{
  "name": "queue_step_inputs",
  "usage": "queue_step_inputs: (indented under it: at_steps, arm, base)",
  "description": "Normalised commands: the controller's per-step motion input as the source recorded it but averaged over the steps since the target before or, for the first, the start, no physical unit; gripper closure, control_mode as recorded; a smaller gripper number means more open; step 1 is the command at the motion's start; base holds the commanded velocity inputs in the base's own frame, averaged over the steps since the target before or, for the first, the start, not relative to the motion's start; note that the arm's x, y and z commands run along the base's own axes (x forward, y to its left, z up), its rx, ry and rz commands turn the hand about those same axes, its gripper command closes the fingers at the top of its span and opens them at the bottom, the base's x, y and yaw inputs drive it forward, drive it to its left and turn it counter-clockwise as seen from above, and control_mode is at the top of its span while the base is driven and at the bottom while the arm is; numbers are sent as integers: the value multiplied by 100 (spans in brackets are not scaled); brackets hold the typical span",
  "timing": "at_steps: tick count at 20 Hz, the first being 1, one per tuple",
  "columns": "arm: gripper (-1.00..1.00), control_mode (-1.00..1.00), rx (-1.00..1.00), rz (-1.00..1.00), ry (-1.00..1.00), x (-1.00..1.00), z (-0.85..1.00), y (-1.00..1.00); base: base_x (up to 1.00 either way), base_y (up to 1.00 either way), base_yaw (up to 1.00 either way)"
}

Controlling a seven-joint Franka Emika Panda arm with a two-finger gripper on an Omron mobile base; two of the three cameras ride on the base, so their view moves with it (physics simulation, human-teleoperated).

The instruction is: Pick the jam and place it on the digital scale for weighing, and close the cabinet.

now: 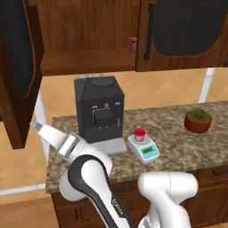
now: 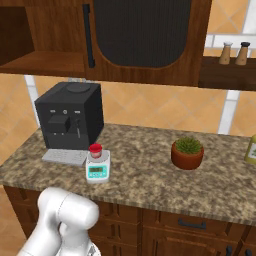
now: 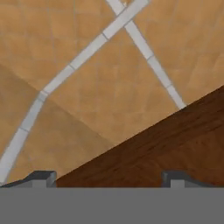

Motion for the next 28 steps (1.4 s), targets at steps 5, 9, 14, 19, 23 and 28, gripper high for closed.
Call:
queue_step_inputs:
  at_steps: [5, 9, 14, 19, 23, 28]
  arm:
    - [-100, -100, 13, 4, -47, -77, -99, -25]
    - [-100, -100, 12, 10, -45, -79, -82, 3]
    - [-100, -100, 19, 8, -38, -62, -84, 37]
    - [-100, -100, 39, -3, -23, 68, -71, 54]
    - [-100, -100, 35, -6, -14, 97, -46, 42]
    - [-100, -100, 0, -2, 4, 98, -8, 74]
  base:
    - [0, 0, 0]
    - [0, 0, 0]
    - [0, 0, 0]
    - [0, 0, 0]
    - [0, 0, 0]
    - [0, 0, 0]
